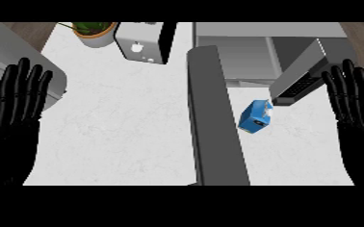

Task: Pick up the milk, place it into the microwave and close the microwave

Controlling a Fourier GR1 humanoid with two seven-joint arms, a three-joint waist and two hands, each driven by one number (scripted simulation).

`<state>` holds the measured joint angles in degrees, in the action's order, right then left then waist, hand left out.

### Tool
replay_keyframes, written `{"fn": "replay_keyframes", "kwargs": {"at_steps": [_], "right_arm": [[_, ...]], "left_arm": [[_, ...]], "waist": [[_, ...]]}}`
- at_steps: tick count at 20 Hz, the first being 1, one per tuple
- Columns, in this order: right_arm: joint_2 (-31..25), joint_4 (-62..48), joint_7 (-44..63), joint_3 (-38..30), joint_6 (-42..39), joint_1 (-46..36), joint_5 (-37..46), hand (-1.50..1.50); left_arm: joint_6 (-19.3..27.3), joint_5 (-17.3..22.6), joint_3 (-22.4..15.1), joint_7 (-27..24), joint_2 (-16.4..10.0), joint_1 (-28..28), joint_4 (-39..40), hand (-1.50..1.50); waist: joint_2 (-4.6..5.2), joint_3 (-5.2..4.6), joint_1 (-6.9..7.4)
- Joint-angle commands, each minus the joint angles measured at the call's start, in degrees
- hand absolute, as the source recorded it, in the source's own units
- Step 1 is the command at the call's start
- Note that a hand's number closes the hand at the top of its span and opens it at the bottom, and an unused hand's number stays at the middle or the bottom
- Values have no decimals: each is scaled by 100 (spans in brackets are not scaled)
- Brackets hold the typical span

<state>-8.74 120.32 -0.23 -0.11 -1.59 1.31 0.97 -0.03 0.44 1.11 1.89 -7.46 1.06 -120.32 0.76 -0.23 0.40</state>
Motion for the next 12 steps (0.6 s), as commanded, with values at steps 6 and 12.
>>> {"fn": "replay_keyframes", "kwargs": {"at_steps": [6, 12], "right_arm": [[420, -1267, 537, 156, 354, -2080, 210, -150], [761, -818, 1071, 142, 468, -1542, -399, -150]], "left_arm": [[-5, -335, -342, -517, 256, -186, 369, -150], [376, -80, -318, 356, 604, 175, -64, -150]], "waist": [[-62, 21, 41], [-83, 23, -23]]}}
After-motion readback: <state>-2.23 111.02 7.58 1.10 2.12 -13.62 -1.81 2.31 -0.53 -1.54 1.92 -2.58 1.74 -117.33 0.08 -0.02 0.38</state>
